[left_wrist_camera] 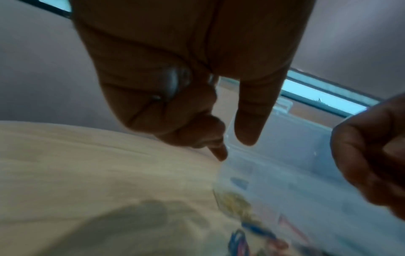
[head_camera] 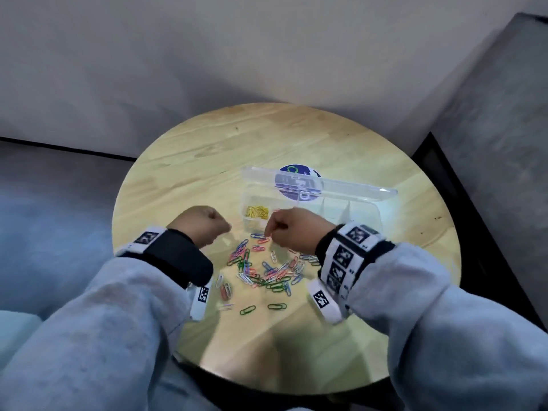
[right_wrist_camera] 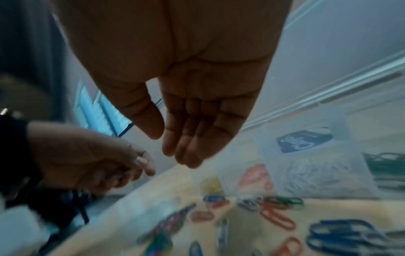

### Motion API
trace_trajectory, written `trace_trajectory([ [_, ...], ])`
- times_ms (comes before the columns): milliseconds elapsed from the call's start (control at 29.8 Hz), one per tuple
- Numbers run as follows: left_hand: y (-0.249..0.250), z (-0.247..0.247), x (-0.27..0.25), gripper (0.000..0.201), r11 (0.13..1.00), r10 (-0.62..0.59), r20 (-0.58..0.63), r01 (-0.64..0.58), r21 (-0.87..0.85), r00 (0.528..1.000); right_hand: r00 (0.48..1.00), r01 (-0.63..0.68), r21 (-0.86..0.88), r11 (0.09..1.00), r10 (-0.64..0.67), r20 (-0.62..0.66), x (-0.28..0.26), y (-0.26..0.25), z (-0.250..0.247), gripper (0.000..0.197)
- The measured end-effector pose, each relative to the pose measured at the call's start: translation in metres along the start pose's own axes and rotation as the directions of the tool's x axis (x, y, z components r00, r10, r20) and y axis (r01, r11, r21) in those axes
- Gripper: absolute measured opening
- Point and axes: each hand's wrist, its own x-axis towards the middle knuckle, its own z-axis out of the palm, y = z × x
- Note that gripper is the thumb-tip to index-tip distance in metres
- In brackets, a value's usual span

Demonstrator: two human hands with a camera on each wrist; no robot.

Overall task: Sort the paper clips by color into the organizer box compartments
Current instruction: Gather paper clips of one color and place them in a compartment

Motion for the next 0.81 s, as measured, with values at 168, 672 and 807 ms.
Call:
trace_trajectory([
  [168, -0.007, 0.021, 0.0, 0.015, 0.966, -0.01, 0.007, 0.008, 0.257, 1.0, 0.99, 0.049, -0.38, 0.924, 0.006, 0.143, 0.008, 0.001, 0.03, 0.049],
  [672, 0.0, 0.054, 0.042, 0.03, 0.856, -0.115, 0.104, 0.045, 0.516, 0.988, 0.996, 0.04, -0.466, 0.884, 0.001, 0.087, 0.038, 0.019, 0.055, 0.032],
  [807, -0.011, 0.064, 0.055, 0.033, 0.833, -0.18, 0.154, 0.067, 0.549, 0.972, 0.998, -0.007, -0.413, 0.911, 0.035, 0.06, 0.036, 0.027, 0.053, 0.02],
])
